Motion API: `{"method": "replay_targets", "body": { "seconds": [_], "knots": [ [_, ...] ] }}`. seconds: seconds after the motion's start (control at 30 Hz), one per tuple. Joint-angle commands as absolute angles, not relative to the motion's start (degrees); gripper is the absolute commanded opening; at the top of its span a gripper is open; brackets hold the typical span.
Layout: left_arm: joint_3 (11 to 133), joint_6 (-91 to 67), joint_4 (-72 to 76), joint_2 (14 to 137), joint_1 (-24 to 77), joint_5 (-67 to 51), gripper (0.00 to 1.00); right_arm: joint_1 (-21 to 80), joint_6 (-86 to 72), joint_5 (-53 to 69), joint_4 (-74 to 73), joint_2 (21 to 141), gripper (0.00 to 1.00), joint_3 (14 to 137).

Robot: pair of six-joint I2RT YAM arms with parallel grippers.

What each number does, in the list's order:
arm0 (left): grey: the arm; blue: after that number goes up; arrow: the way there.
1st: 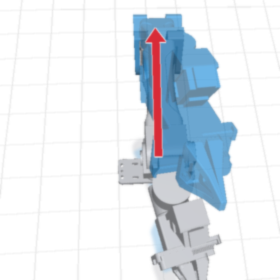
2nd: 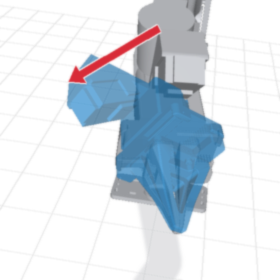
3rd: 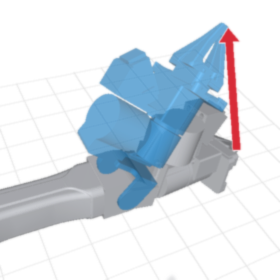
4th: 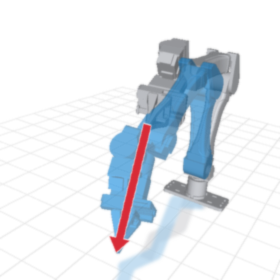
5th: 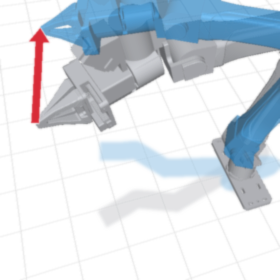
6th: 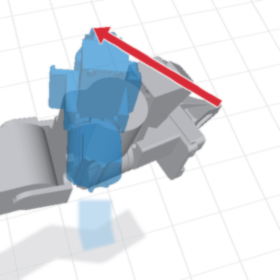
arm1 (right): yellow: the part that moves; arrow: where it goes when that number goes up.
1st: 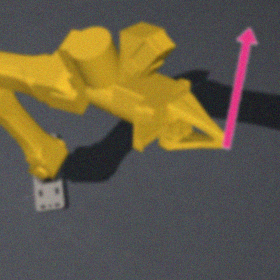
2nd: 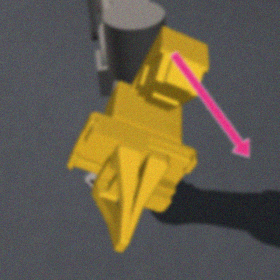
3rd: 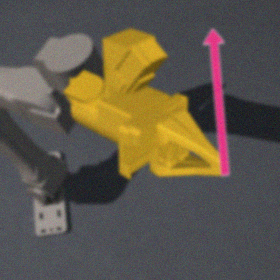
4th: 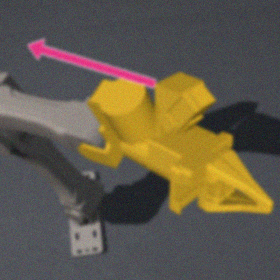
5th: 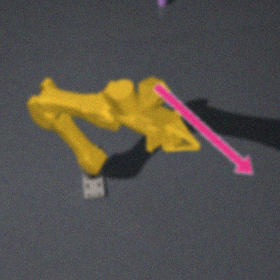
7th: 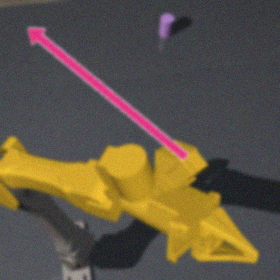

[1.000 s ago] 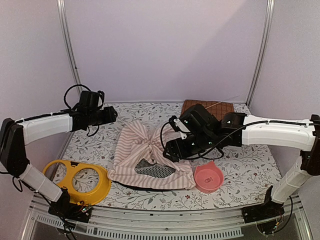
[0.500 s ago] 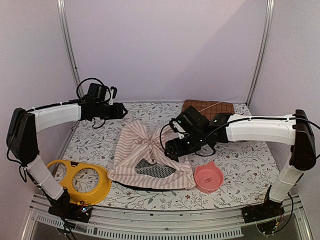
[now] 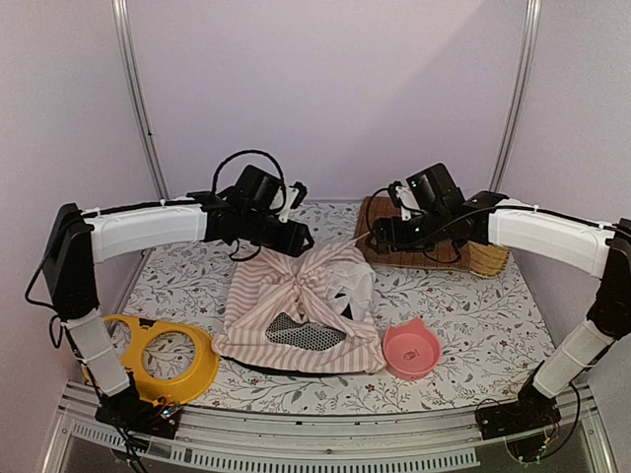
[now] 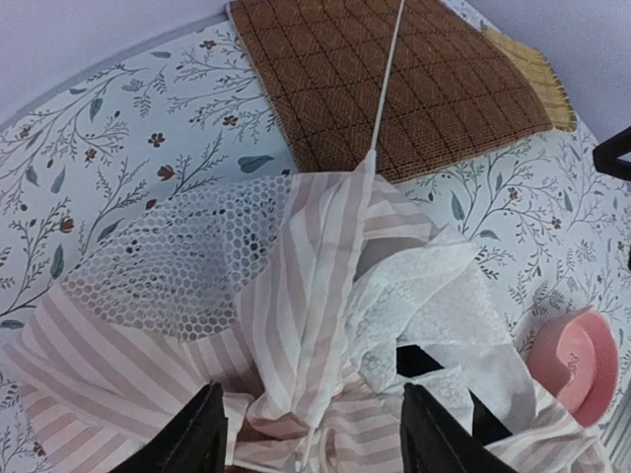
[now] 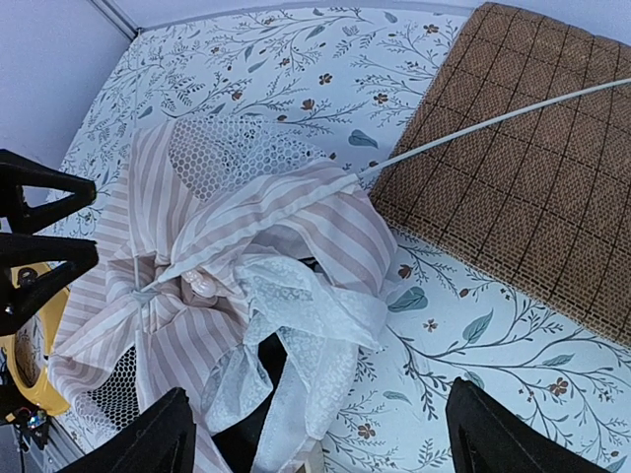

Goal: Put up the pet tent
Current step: Pick up the tent from the center of the board.

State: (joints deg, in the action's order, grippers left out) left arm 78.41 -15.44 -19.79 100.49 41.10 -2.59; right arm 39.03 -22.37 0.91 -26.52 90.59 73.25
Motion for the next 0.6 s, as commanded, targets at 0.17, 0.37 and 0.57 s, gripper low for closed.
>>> {"method": "replay_targets", "body": {
  "seconds": [0.17,0.37,0.57],
  "knots": [
    [100.13,-6.71,-33.99,121.53,46.92,7.76,0.63,37.07,-20.9,2.6,-25.46,85.69,0.9,69.86],
    [104.72,-4.31,-34.27,127.24,46.86,8.49,0.62,36.79,-20.45,1.65,-26.41,83.51,0.91,68.34],
    [106.28,-1.08,-34.1,128.72,47.17,11.28,0.19,36.76,-19.66,0.36,-27.99,81.67,0.91,68.79]
  ]
}}
